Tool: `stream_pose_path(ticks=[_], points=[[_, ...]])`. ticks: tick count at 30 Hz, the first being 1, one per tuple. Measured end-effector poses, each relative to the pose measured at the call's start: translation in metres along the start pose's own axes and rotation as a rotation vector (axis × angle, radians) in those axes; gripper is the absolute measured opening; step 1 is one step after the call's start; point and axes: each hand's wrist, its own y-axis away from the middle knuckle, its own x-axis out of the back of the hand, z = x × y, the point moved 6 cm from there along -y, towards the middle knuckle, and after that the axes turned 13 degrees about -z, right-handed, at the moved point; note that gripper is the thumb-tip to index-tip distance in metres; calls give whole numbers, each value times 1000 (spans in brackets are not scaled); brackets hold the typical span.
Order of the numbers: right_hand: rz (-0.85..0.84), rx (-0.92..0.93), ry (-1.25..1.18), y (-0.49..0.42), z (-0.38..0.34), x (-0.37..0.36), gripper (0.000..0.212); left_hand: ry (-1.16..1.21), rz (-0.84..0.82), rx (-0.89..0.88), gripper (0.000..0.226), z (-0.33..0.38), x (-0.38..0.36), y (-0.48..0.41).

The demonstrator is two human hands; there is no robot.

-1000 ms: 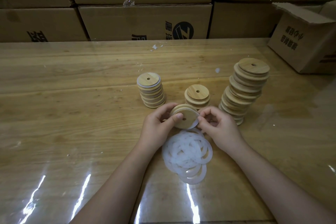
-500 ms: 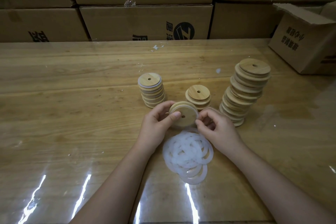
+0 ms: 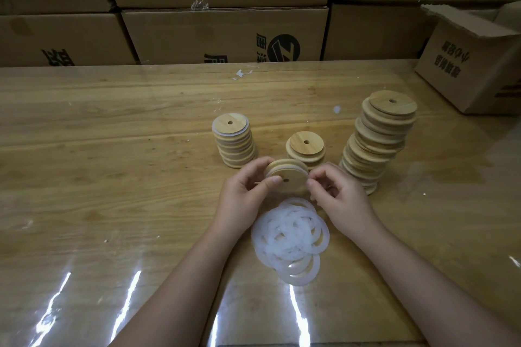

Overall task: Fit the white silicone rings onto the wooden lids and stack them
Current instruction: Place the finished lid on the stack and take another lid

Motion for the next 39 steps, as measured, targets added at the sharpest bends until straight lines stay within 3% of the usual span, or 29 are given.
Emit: stream_pose_path(ticks=[9, 16, 24, 30, 36, 39], points=[[29, 76, 106, 2, -4, 1, 10, -302, 81, -70, 44, 5, 5, 3], [54, 101, 127, 2, -4, 3, 8, -389, 70, -130, 35, 11, 3, 3], [24, 33, -89, 2, 5, 1, 17, -138, 20, 7, 21, 0, 5, 2], [-57, 21, -216, 1, 4, -7, 32, 50, 34, 50, 42, -4, 9, 0], [-111, 36, -265, 1, 0, -9, 41, 45, 20, 51, 14, -4, 8, -1], [-123, 26, -272, 1, 1, -10, 40, 49, 25, 71, 15, -3, 8, -1]])
